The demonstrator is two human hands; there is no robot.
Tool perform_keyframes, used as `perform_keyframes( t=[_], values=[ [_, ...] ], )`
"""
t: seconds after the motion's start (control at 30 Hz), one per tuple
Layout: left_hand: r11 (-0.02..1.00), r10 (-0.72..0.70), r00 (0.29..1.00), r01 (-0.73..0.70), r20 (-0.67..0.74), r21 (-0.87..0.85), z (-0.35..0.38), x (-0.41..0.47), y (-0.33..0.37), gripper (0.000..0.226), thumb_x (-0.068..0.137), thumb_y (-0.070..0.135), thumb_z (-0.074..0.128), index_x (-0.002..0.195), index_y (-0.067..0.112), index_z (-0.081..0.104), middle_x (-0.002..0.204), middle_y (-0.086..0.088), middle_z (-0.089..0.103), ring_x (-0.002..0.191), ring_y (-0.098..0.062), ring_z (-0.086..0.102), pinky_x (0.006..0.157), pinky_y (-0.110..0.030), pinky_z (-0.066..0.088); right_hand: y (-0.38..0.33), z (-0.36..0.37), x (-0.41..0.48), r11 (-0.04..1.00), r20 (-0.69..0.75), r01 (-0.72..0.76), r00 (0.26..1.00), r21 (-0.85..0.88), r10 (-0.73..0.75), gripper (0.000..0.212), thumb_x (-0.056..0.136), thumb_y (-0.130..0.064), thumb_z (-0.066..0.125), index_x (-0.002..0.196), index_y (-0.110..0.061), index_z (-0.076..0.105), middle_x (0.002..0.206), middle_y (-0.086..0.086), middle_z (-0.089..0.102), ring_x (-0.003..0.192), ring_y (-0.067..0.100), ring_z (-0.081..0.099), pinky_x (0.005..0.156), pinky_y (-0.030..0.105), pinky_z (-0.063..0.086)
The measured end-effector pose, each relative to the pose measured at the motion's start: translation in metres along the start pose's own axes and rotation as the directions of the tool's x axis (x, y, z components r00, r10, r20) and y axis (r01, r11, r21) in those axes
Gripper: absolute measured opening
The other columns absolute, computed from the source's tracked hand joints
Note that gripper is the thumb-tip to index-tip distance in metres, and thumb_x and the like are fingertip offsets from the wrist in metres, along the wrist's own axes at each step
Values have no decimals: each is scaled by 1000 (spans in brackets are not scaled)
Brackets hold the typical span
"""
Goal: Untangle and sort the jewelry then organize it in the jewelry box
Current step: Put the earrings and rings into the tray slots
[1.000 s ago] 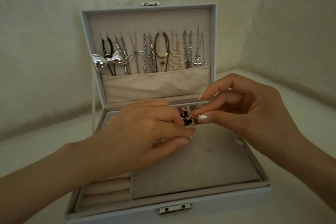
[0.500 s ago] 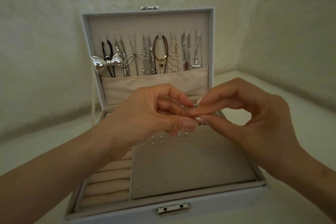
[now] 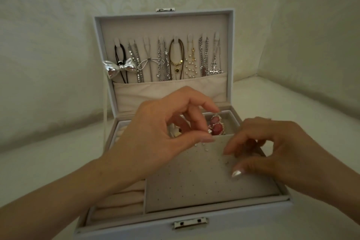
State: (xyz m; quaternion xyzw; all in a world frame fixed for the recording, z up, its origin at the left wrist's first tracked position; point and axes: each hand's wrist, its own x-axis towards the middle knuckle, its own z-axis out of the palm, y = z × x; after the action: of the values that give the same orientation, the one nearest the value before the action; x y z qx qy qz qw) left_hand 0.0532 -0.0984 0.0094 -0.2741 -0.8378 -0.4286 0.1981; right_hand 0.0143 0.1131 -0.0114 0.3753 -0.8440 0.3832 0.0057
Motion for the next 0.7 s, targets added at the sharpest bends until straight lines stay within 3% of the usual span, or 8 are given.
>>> perform_keyframes(
  t=[0.2,0.33,0.47,0.57,0.7],
  values=[
    [977,177,983,-181,46,112,0,-1,-2,30,78,18,70,105,21,59,84,10,64,76,-1,64,75,-12,50,-4,3,8,999,33,-35,999,32,34,15,53,-38,79,67,-34,73,73,-14,64,76,14,55,67,25,45],
    [966,214,975,-219,53,134,-1,-3,-2,24,79,14,70,101,18,64,81,10,64,76,-3,63,74,-15,50,-8,1,11,999,83,-53,995,-8,53,18,61,-25,86,69,-34,72,74,-15,64,75,10,55,66,22,43],
    [958,228,970,-240,89,158,-1,-2,-3,10,81,11,69,91,9,70,80,5,65,74,-3,60,71,-15,47,-14,1,12,996,87,-59,994,-62,65,15,64,-23,84,66,-31,72,74,-19,63,73,5,56,64,17,42],
    [972,177,982,-185,67,148,-6,-3,-5,8,80,19,69,83,12,72,78,7,67,71,-3,62,66,-15,48,-20,0,13,992,76,-53,995,-113,61,14,67,-23,78,63,-32,70,75,-24,65,77,-1,58,67,12,43],
    [997,-40,999,42,-29,71,-16,-5,-11,9,74,25,73,83,22,74,75,13,71,69,-7,67,61,-17,52,-21,-8,13,996,11,-85,996,-40,85,14,68,-16,74,63,-29,71,64,-20,66,67,-1,62,63,9,45]
  ],
)
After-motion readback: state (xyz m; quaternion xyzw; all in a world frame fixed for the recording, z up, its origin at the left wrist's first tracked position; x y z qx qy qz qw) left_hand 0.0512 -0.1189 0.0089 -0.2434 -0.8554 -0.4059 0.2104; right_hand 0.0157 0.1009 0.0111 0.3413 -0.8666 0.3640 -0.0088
